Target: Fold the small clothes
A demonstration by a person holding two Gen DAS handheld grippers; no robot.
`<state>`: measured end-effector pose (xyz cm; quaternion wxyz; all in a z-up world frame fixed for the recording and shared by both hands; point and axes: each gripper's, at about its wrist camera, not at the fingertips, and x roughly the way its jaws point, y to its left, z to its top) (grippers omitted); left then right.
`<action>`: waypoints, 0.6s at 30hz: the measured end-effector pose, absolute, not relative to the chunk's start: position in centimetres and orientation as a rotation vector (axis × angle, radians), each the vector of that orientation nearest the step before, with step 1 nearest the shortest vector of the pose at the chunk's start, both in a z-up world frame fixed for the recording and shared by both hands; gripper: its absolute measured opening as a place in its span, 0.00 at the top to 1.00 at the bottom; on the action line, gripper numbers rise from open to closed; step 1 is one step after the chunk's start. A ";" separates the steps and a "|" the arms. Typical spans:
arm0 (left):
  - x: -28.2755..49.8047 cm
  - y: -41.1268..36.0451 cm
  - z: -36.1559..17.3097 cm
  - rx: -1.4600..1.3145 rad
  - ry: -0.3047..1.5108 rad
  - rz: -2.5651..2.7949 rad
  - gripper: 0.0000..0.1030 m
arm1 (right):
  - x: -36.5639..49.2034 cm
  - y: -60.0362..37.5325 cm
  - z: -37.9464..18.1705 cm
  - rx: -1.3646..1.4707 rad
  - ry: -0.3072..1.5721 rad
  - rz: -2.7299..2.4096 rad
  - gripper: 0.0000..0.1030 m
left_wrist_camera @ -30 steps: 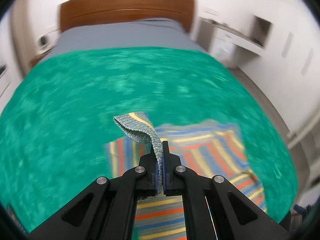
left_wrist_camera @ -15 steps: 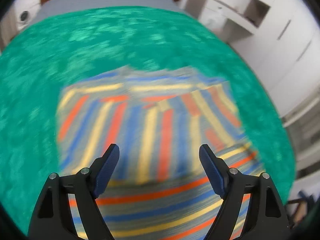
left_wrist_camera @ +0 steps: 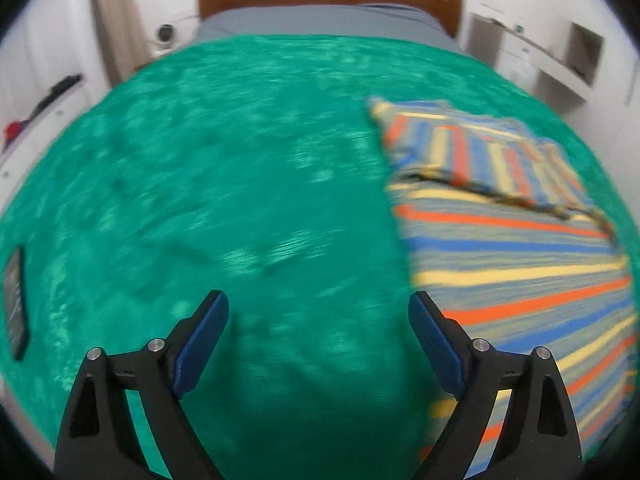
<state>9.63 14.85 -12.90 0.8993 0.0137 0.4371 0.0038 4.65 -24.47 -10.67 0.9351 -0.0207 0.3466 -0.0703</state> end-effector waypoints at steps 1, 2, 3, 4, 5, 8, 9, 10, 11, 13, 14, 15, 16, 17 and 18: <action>9.5 15.6 -13.4 0.027 0.897 0.029 0.10 | 5.2 -24.6 -11.0 -0.052 0.694 -0.146 0.04; 9.7 16.3 -14.0 0.025 0.888 0.060 0.10 | 5.9 -24.8 -11.4 -0.055 0.684 -0.145 0.04; 10.0 16.5 -14.4 0.023 0.883 0.073 0.10 | 6.5 -25.1 -11.9 -0.054 0.682 -0.151 0.04; 10.2 17.0 -14.9 0.017 0.869 0.087 0.10 | 7.0 -25.4 -12.4 -0.054 0.682 -0.166 0.04; 10.3 17.3 -15.3 0.015 0.859 0.094 0.10 | 7.4 -25.9 -12.9 -0.049 0.683 -0.184 0.04; 9.7 17.8 -16.2 0.001 0.814 0.095 0.06 | 8.0 -26.8 -14.5 -0.063 0.696 -0.240 0.04; 9.4 17.8 -16.4 0.003 0.794 0.093 0.05 | 8.0 -27.2 -15.2 -0.062 0.712 -0.260 0.04; 9.2 17.7 -16.6 0.006 0.778 0.089 0.04 | 7.9 -27.8 -16.0 -0.047 0.727 -0.276 0.04; 8.9 17.8 -17.0 0.008 0.765 0.083 0.03 | 7.8 -28.2 -16.4 -0.031 0.732 -0.285 0.04; 8.9 17.9 -17.2 0.001 0.748 0.073 0.03 | 7.3 -29.3 -17.3 0.016 0.729 -0.307 0.01; 8.9 18.0 -17.3 -0.009 0.743 0.066 0.03 | 7.0 -30.0 -17.6 0.054 0.724 -0.313 0.01; 8.8 18.2 -17.4 -0.016 0.740 0.062 0.02 | 6.8 -30.6 -17.7 0.094 0.712 -0.315 0.01; 8.8 18.4 -17.4 -0.029 0.734 0.052 0.02 | 6.8 -31.1 -17.9 0.118 0.705 -0.315 0.00; 8.8 18.5 -17.5 -0.043 0.728 0.043 0.02 | 6.8 -31.4 -18.1 0.138 0.700 -0.314 0.00; 8.8 18.6 -17.6 -0.051 0.724 0.035 0.02 | 6.8 -31.6 -18.3 0.147 0.693 -0.312 0.00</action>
